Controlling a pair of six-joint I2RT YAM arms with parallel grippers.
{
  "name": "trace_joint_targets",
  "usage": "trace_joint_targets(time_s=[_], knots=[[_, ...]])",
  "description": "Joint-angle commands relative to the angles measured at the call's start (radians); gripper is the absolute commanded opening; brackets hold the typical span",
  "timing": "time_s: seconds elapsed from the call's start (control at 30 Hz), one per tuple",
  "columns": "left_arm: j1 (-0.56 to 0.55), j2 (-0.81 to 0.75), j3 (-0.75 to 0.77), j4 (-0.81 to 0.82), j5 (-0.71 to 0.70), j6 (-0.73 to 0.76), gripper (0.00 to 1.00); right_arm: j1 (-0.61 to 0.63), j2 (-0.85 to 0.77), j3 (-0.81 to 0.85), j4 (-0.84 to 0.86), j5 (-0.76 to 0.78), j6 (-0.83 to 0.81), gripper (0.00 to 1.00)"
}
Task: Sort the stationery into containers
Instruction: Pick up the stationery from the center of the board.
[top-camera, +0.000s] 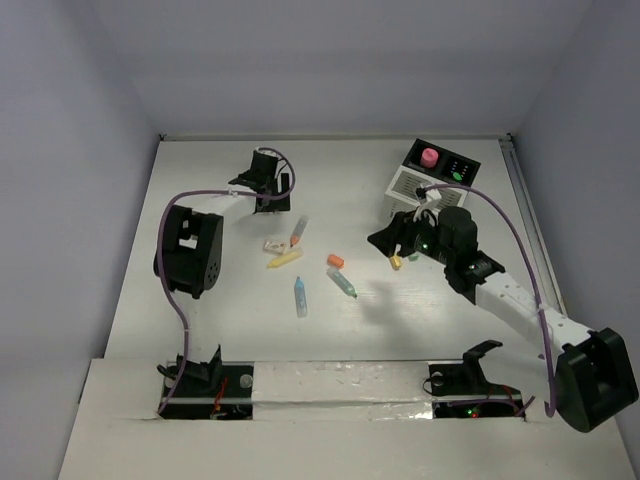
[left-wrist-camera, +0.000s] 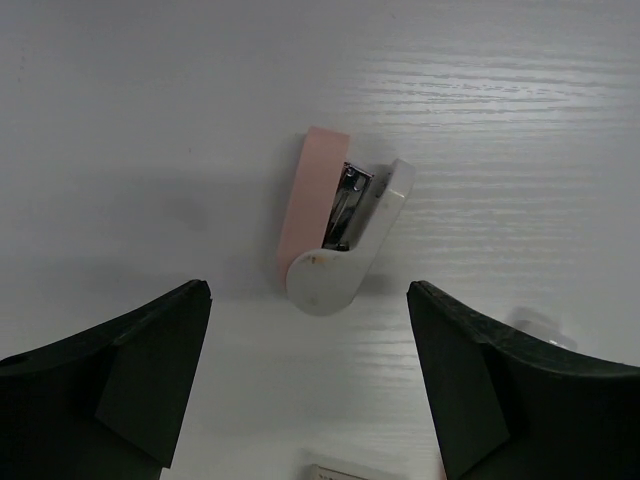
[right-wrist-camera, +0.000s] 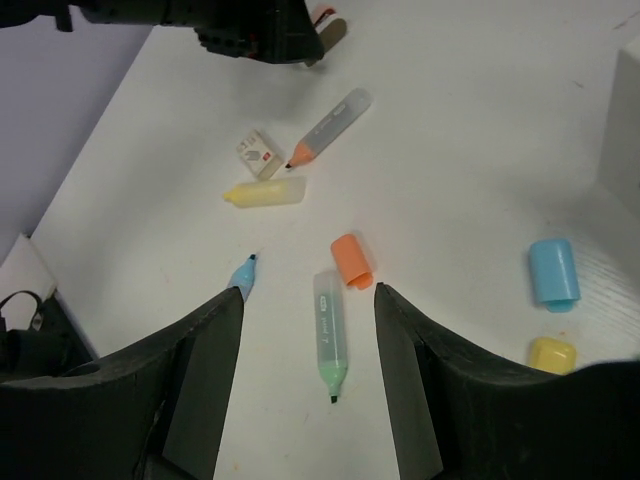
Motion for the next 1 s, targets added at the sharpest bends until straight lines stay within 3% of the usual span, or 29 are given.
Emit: trace_joint_targets(time_s=[0.0, 0.23, 0.57, 0.63, 0.7, 0.73, 0.77, 0.83, 0.97], knots=[[0.009, 0.001, 0.066, 0.006, 0.004, 0.057, 0.76, 0.025, 0.009, 0.004, 0.071, -0.042, 0.003, 0.61], [0.009, 0.065, 0.117, 0.0, 0.027, 0.085, 0.63, 0.054, 0.016, 0.005, 0.082, -0.036, -0.003, 0.61], [0.009, 0.118, 0.141, -0.015, 0.032, 0.094, 0.13, 0.063, -0.045, 0.004, 0.041, 0.017, -0.022, 0.63], [0.009, 0.098, 0.151, -0.023, 0.04, 0.09, 0.07, 0.063, -0.068, 0.008, 0.031, 0.025, -0.026, 0.64], [0.009, 0.049, 0.163, -0.023, 0.056, 0.076, 0.04, 0.063, -0.091, 0.028, -0.011, 0.036, -0.031, 0.67], [0.009, 0.008, 0.169, -0.022, 0.076, 0.061, 0.03, 0.063, -0.121, 0.036, -0.048, 0.062, -0.034, 0.78], [-0.007, -0.016, 0.171, -0.017, 0.087, 0.061, 0.03, 0.063, -0.138, 0.045, -0.068, 0.079, -0.037, 0.78], [-0.028, -0.062, 0.172, 0.0, 0.14, 0.027, 0.03, 0.063, -0.189, 0.074, -0.113, 0.15, -0.04, 0.94], [-0.155, -0.184, 0.171, 0.057, 0.222, -0.028, 0.03, 0.063, -0.304, 0.087, -0.2, 0.31, -0.026, 0.96]])
